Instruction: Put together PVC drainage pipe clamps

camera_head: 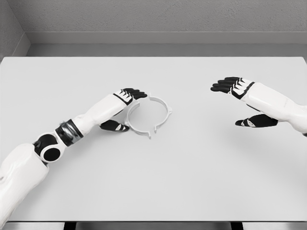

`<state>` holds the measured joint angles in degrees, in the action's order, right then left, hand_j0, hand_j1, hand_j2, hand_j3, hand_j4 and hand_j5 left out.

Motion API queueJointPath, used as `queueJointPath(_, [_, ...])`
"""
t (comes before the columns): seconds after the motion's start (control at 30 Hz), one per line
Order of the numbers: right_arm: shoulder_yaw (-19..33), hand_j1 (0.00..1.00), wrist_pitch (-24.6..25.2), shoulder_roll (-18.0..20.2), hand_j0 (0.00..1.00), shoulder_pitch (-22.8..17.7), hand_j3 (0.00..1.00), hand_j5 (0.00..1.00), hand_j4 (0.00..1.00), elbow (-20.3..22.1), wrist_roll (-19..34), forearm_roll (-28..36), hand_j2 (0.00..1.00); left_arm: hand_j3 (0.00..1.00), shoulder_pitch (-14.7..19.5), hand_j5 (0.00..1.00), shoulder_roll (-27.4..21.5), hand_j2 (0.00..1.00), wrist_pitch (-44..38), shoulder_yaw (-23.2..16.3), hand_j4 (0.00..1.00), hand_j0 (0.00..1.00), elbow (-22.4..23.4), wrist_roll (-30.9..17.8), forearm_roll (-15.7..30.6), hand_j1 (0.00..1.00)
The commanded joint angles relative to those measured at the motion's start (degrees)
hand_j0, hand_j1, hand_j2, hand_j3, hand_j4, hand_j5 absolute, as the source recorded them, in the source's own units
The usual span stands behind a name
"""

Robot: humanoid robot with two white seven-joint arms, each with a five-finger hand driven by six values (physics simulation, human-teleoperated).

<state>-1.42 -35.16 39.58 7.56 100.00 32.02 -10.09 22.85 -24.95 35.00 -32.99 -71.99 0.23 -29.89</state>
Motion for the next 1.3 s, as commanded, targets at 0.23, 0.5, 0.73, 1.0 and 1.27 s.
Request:
queueJointPath(0.23, [-0.07, 1.00, 0.16, 0.06, 1.00, 0.00, 1.00, 1.00, 1.00, 0.02, -0.03, 0.42, 1.00, 1.00, 0.00, 1.00, 1.13, 1.00, 0.00, 0.12, 1.00, 1.00, 0.36, 0.03, 0.36, 1.00])
queueJointPath(0.5, [-0.34, 1.00, 0.16, -0.03, 1.00, 0.00, 1.00, 1.00, 1.00, 0.02, -0.03, 0.50, 1.00, 1.00, 0.09, 1.00, 2.19, 1.00, 0.00, 0.21, 1.00, 1.00, 0.71, 0.03, 0.36, 1.00])
queueJointPath(0.73, [-0.42, 1.00, 0.16, -0.03, 1.00, 0.00, 1.00, 1.00, 1.00, 0.11, -0.03, 0.51, 1.00, 1.00, 0.09, 1.00, 2.71, 1.00, 0.00, 0.30, 1.00, 1.00, 0.98, 0.03, 0.36, 1.00])
queueJointPath(1.0, [-0.42, 1.00, 0.16, -0.03, 1.00, 0.00, 1.00, 1.00, 1.00, 0.11, -0.03, 0.50, 1.00, 1.00, 0.88, 1.00, 3.33, 1.00, 0.00, 0.56, 1.00, 1.00, 1.77, 0.03, 0.45, 1.00])
queueJointPath(1.27, [-0.42, 1.00, 0.16, -0.03, 1.00, 0.00, 1.00, 1.00, 1.00, 0.11, -0.03, 0.51, 1.00, 1.00, 1.41, 1.00, 3.77, 1.00, 0.00, 0.65, 1.00, 1.00, 2.29, 0.03, 0.45, 1.00])
